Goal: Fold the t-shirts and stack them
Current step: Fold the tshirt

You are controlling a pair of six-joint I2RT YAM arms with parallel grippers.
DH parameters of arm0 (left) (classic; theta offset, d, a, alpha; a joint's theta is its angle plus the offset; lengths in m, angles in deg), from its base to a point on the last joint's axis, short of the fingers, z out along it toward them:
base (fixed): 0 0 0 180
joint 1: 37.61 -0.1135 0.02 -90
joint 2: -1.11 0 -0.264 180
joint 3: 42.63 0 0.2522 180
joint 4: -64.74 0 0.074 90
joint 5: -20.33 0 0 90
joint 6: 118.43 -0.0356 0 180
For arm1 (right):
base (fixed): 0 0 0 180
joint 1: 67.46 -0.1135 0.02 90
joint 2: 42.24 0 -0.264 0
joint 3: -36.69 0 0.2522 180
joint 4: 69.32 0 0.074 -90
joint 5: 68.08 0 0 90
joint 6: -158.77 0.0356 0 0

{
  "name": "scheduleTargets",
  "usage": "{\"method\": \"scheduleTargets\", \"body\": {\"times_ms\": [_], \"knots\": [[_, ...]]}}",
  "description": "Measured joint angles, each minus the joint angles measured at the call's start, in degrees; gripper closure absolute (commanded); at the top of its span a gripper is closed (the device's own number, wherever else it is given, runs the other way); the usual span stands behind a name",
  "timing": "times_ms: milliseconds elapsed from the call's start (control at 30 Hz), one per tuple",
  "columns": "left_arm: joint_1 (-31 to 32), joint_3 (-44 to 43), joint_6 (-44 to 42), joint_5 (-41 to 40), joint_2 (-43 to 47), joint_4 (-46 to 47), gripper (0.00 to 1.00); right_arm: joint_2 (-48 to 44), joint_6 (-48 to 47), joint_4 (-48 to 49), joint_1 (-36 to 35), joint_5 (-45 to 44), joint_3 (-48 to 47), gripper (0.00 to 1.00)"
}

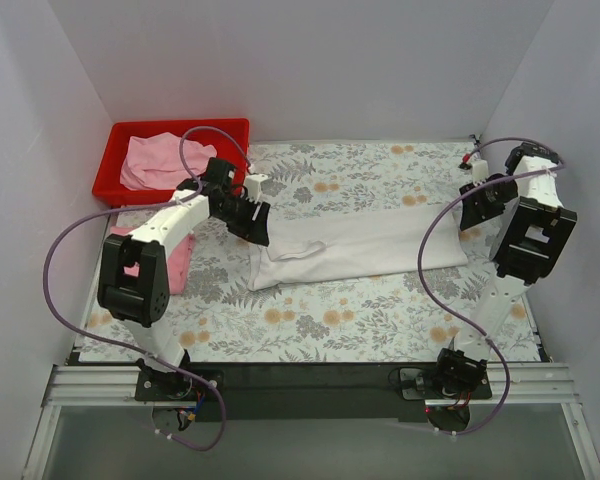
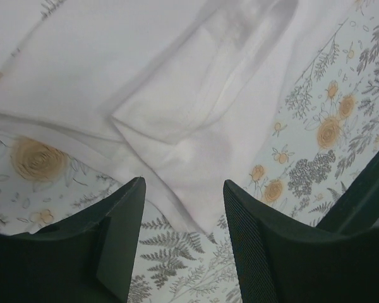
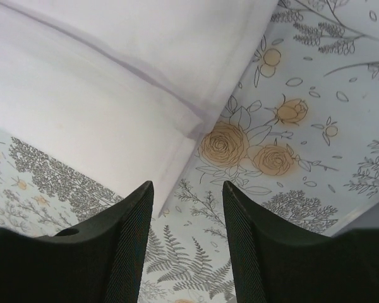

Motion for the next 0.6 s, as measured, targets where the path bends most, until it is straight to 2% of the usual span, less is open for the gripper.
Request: {"method": "scheduleTargets", "body": {"times_ms": [133,367,600], "knots": [[0.79,-4.92,-1.25,-1.38,-4.63,2.05,0.48,0.04,-3.67,0.15,-2.73,-1.07,-0.44,0.43],[1.75,-8.37,-3.89,-4.26,-12.39,2.86,0.48,0.24,-9.94,2.12,-7.58,-4.04,-0.63,0.42],[2.36,-9.44,-5.88,-6.12,-14.56,3.06,0.48,2.93,-13.68,4.11,-10.67,-7.1,-1.4,0.43]]}}
